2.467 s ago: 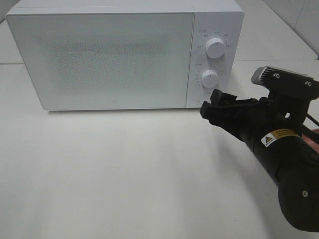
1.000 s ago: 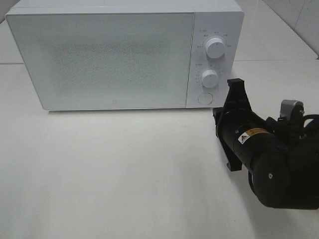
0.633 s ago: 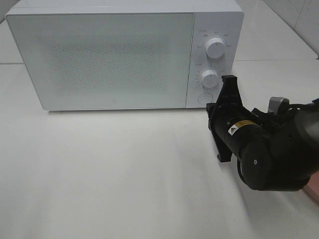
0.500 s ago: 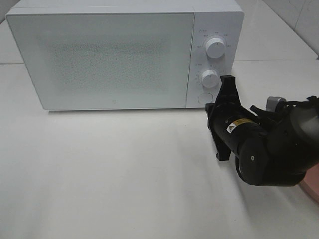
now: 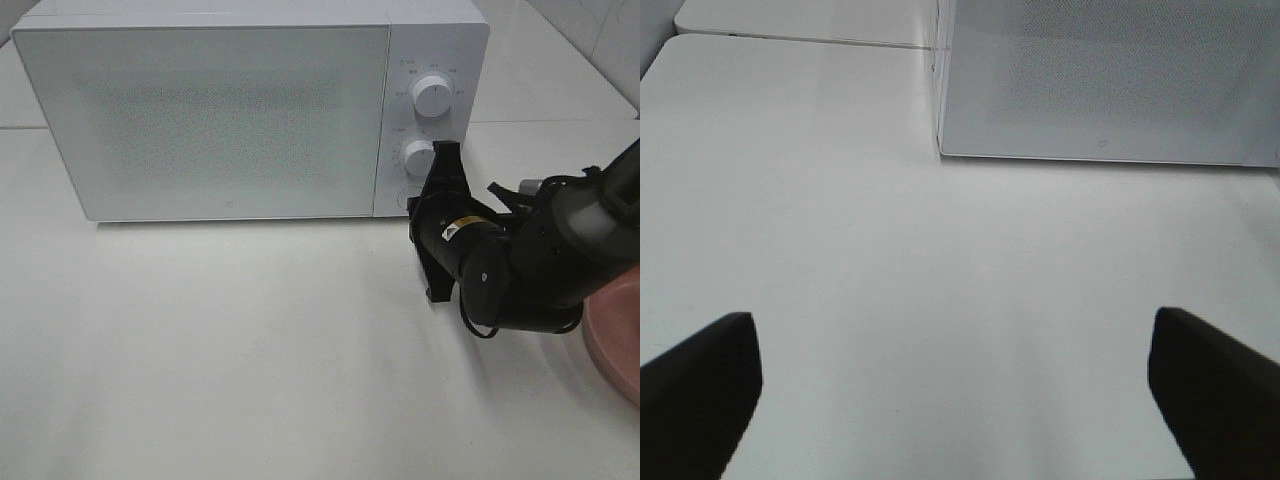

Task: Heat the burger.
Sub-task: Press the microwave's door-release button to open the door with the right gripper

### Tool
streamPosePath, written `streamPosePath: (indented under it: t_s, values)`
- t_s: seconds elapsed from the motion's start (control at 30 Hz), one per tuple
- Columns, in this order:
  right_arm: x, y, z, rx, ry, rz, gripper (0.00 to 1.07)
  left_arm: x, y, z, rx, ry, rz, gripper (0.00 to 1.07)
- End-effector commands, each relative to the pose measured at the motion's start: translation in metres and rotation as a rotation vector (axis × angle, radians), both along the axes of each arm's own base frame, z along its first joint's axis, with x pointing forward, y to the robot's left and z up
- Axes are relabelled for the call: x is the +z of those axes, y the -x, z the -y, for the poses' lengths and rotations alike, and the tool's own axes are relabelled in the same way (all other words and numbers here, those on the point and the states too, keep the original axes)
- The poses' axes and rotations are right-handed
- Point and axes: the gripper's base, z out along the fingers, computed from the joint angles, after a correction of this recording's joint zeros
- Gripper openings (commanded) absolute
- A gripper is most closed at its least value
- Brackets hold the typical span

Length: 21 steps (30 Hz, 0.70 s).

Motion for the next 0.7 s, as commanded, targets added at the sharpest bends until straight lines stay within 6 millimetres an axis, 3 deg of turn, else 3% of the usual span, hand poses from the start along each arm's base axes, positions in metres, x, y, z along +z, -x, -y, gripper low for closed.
streamPosePath:
  t_s: [0.03,0.7]
  values:
    - [0.002,-0.009,0.002,0.005,0.018,-0.014,0.00,0.000,0.003,0.000,0.000,0.001,0.019,0.98]
    - [-0.004,-0.030,-0.005,0.004,-0.006,-0.009,0.00,0.000,0.003,0.000,0.000,0.001,0.019,0.98]
